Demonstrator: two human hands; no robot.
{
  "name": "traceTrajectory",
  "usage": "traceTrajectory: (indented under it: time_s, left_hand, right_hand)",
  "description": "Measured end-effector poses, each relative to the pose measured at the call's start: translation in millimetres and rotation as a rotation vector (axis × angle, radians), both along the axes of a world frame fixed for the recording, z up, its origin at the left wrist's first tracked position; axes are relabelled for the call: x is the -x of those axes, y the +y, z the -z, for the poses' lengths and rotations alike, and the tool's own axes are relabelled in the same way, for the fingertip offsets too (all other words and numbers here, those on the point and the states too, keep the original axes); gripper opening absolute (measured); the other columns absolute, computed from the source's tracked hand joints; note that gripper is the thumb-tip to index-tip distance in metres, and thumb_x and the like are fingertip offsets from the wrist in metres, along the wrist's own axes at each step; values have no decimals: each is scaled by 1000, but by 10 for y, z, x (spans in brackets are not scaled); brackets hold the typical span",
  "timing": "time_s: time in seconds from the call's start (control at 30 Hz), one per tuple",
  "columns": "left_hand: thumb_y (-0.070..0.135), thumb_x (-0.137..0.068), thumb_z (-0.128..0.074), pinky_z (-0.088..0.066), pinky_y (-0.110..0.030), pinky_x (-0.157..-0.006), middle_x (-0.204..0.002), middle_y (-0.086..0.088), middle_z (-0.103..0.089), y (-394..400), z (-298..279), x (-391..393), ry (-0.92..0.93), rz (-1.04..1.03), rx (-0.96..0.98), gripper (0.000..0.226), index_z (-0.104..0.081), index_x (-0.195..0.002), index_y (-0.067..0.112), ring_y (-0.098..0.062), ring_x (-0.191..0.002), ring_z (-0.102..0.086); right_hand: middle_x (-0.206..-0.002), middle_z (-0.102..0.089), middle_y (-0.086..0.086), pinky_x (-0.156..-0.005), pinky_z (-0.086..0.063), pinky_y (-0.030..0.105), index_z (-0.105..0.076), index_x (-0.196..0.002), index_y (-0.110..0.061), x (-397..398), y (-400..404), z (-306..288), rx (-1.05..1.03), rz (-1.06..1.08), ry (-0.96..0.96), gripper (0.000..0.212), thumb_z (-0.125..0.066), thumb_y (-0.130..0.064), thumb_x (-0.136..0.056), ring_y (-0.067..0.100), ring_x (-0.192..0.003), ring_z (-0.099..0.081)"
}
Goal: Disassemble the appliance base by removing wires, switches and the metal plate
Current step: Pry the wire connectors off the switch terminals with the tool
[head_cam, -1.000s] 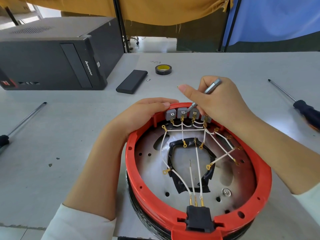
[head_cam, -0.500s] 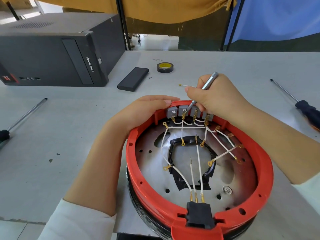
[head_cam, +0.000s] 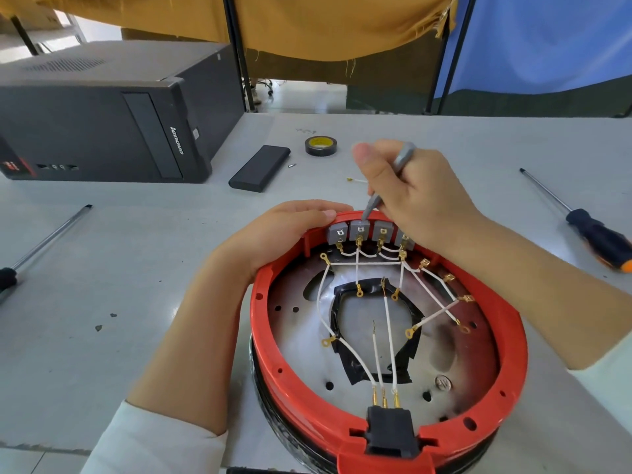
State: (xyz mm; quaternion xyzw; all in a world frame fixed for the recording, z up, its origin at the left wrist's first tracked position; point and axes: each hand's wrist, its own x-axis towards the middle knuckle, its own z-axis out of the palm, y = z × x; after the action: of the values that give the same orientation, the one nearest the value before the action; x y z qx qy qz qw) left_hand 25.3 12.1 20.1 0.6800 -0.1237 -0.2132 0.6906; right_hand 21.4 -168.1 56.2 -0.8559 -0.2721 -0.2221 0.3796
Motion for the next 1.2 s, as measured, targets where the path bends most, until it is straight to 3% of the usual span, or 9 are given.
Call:
traceTrajectory:
  time_s: [0.1,0.23,0.4,0.63,0.83,0.97,1.03,1.1,1.2]
  left_hand:
    - [8,-96,-44,-54,-20,-70,-99,-9,-73,-24,5,3,8,4,53,27,-69,-105,14,-19,-91,-70]
    - [10,-96,-46,-52,-22,-79,-106,-8,-72,-13,32,-31,-34,-10,-1,25,-67,-110,12,-19,-100,-68]
    - [10,-96,-47,-50,-11,-69,-93,3,-74,-30,28,-34,-94,-11,-14,22,-69,-97,14,-7,-89,-69]
    - [9,-96,-45,-49,-12,-74,-108,-4,-71,-25,48,-65,-82,4,-10,26,-65,-113,12,-12,-100,-67]
    - [7,-96,-45,-51,-13,-71,-95,0,-74,-39,47,-51,-76,-16,17,24,-69,-98,13,-9,-91,-69]
    - [11,-97,-45,-54,-20,-74,-105,-9,-72,-23,45,-39,-16,20,38,27,-66,-113,12,-20,-98,-69]
    - [13,-96,-46,-55,-25,-79,-106,-11,-71,-14,46,-41,2,18,30,27,-66,-115,13,-23,-99,-68]
    - [13,-96,-47,-55,-25,-80,-105,-8,-72,-17,44,-40,-10,10,9,26,-68,-111,15,-21,-98,-69]
    - [10,-95,-47,-54,-19,-70,-96,-4,-74,-20,34,-33,-36,1,12,30,-75,-95,21,-15,-89,-70]
  right_hand:
    - [-55,-46,7,-55,-40,32,-45,-66,-7,-95,85,-92,234,-56,15,55,-29,-49,-99,15,-53,-50]
    - [-52,-39,-7,-52,-28,23,-36,-61,-23,-176,151,-96,523,-54,38,50,-21,-58,-94,6,-50,-42]
    - [-50,-37,-9,-50,-23,23,-32,-62,-28,-195,170,-92,626,-59,-6,50,-11,-68,-83,5,-49,-39]
    - [-59,-47,1,-58,-29,31,-43,-64,-17,-276,189,3,519,4,146,52,-25,-52,-98,12,-58,-46]
    - [-58,-47,2,-54,-28,32,-44,-59,-14,-311,271,-16,642,32,171,58,-25,-52,-98,13,-57,-46]
    - [-58,-49,6,-60,-39,34,-48,-65,-4,-206,171,-118,408,-24,164,60,-31,-51,-98,18,-56,-49]
    - [-55,-49,5,-54,-42,25,-49,-67,-4,-119,110,-193,231,-48,155,55,-37,-49,-97,13,-49,-49]
    - [-49,-52,0,-42,-38,15,-52,-72,-9,-6,31,-242,124,-112,233,47,-45,-50,-94,8,-38,-47]
    - [-62,-66,1,-42,-43,22,-61,-87,-18,176,-93,-231,105,-255,454,40,-49,-57,-84,16,-37,-53]
